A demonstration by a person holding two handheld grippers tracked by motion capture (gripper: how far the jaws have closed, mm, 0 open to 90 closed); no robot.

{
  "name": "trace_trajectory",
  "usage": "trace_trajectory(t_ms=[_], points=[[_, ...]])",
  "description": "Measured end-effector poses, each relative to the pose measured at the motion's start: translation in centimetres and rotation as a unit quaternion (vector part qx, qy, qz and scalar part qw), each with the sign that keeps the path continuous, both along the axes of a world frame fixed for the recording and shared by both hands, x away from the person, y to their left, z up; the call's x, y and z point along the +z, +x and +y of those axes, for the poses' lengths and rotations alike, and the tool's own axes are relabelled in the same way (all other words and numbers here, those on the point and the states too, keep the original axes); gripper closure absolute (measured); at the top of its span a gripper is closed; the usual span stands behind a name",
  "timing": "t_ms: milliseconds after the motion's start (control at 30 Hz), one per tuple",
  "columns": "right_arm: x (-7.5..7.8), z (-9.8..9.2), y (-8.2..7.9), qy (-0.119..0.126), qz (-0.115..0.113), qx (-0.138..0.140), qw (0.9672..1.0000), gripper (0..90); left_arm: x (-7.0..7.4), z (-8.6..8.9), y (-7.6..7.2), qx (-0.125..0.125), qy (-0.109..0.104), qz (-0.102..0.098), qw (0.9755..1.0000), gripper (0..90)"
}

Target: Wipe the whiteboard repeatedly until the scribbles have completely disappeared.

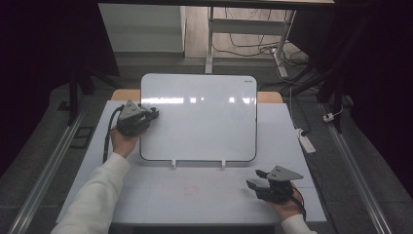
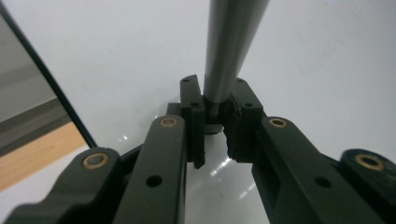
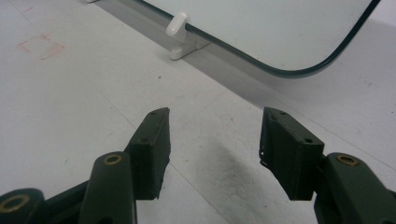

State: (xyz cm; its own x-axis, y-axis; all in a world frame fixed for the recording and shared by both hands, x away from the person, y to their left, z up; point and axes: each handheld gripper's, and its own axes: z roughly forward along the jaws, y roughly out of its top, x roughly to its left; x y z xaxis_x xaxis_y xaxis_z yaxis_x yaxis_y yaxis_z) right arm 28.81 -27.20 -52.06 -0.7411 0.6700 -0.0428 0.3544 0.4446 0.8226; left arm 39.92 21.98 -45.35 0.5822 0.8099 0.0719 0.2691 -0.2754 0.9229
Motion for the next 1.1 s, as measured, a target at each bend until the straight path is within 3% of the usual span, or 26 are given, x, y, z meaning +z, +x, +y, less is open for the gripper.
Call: trace_trajectory(t_ms=[200, 333, 500, 667, 833, 1033, 1100], points=[[0.0, 0.0, 0.0, 0.001, -0.001, 0.001, 1.0, 43.4, -1.0, 0.3, -1.6, -0.015, 0.026, 0.012, 0.9995, 77.7], [0.2, 0.0, -0.1, 0.003, -0.002, 0.0, 1.0, 43.4, -2.1, 0.8, -2.7, -0.026, 0.014, 0.025, 0.9993, 77.7], [0.2, 0.3, -0.1, 0.0, -0.003, 0.001, 1.0, 43.3, -1.8, 0.8, -2.6, -0.022, 0.025, 0.018, 0.9993, 77.7], [0.1, 0.1, -0.1, 0.001, -0.002, 0.0, 1.0, 43.3, -1.6, 1.9, -2.1, -0.006, -0.003, 0.02, 0.9998, 77.7], [0.1, 0.1, -0.1, 0.002, -0.001, 0.002, 1.0, 43.3, -2.1, 1.1, -2.9, -0.021, 0.013, 0.031, 0.9992, 77.7], [0.4, 0.5, -0.3, 0.004, -0.015, 0.005, 0.9999, 43.5, -2.3, -0.3, -3.7, -0.048, 0.009, 0.05, 0.9976, 77.7], [0.6, 0.7, -0.5, 0.007, -0.023, 0.005, 0.9997, 43.6, -1.9, -0.9, -4.0, -0.062, -0.006, 0.052, 0.9967, 77.7]])
